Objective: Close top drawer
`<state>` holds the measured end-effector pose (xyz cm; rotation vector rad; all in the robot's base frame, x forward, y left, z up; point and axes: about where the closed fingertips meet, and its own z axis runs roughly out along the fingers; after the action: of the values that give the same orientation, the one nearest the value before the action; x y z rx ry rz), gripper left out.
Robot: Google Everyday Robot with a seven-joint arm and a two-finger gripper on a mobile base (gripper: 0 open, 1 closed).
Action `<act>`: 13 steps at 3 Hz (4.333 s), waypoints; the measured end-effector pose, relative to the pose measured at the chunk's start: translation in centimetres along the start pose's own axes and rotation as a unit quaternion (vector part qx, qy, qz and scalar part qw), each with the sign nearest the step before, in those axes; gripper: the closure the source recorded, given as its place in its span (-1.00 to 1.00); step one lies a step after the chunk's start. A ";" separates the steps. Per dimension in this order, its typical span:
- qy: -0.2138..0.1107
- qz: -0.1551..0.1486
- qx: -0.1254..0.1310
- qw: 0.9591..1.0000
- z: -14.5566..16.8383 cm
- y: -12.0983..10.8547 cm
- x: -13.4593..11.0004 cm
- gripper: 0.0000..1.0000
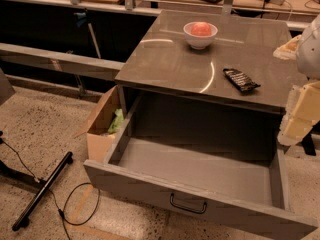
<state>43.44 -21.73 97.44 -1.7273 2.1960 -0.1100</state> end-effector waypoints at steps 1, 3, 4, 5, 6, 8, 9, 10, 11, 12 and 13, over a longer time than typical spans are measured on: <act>0.000 0.010 0.026 1.000 0.6 0.9 1.3 -0.70; -0.004 0.027 0.051 0.998 5.3 3.3 6.0 0.41; 0.009 0.033 0.039 0.999 7.6 5.0 7.9 0.84; 0.003 0.053 0.009 0.999 11.8 9.6 11.2 1.00; 0.003 0.053 0.009 0.999 11.8 9.6 11.2 1.00; 0.011 0.064 0.002 0.998 13.8 12.0 11.9 1.00; 0.006 0.062 0.004 0.998 14.8 13.7 12.3 1.00; 0.002 0.056 -0.009 0.998 15.6 15.8 12.6 1.00; -0.008 0.053 -0.028 0.998 16.4 17.6 12.6 1.00; -0.031 0.044 -0.037 0.998 17.6 19.1 12.8 1.00; -0.053 0.009 -0.038 0.998 19.5 20.0 12.4 1.00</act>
Offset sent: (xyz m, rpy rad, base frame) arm -0.0196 -0.0413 -0.0614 -0.0248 -0.1140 -0.0817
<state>28.52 -25.58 71.04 -1.7114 2.1630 0.0692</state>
